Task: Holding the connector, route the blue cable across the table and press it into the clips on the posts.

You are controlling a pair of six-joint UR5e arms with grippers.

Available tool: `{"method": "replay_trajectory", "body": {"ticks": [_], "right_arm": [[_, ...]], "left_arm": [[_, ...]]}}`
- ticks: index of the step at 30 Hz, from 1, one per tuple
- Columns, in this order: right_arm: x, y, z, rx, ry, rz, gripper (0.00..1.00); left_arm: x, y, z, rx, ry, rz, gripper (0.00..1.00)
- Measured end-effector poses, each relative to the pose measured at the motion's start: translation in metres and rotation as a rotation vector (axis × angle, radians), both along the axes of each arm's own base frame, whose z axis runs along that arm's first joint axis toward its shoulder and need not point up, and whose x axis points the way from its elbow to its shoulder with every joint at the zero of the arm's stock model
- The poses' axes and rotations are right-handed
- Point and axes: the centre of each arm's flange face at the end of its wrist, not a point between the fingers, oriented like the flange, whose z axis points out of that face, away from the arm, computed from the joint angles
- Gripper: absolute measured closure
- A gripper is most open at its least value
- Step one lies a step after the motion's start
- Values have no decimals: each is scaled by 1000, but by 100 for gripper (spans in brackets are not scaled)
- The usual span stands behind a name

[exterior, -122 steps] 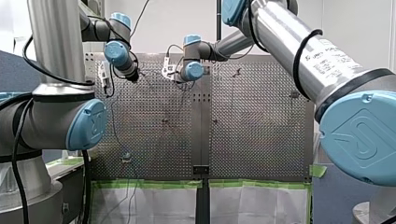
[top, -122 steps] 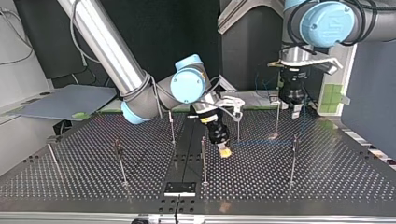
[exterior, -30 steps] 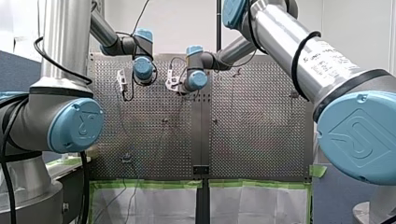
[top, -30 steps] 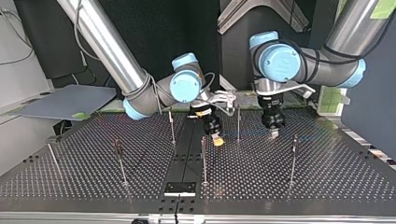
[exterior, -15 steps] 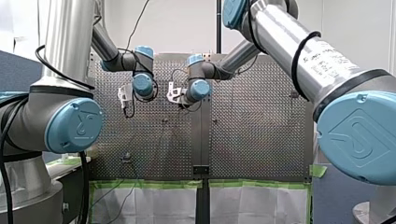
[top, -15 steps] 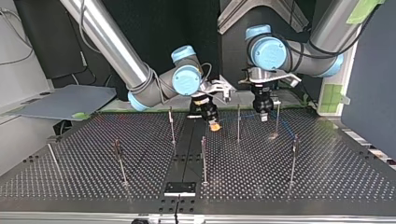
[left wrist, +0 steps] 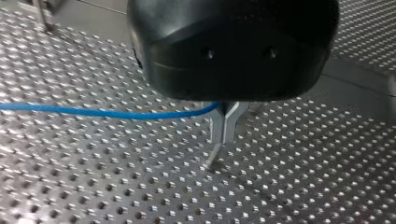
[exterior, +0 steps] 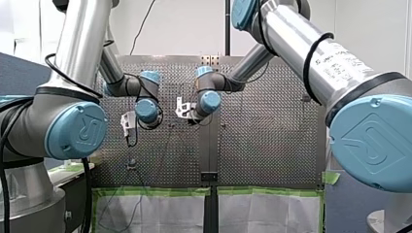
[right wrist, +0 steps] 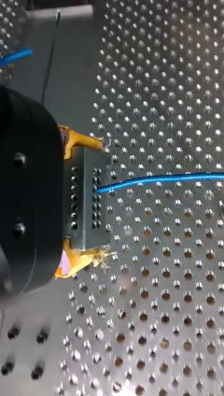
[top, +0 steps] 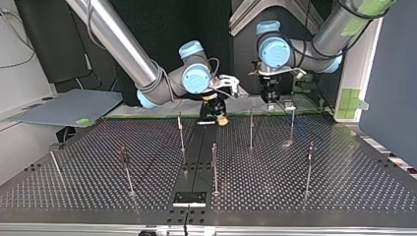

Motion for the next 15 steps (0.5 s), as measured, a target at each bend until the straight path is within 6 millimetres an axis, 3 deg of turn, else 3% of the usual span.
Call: {"method": "replay_trajectory", "body": {"ticks": [8, 15], "right_arm": [[-7, 1, -11, 8, 26, -2, 100], [-11, -8, -14, 5, 8, -13, 100]], "left_arm": [[3, 0, -8, -8, -2, -7, 100], [13, -3, -29, -26, -2, -36, 100]]}}
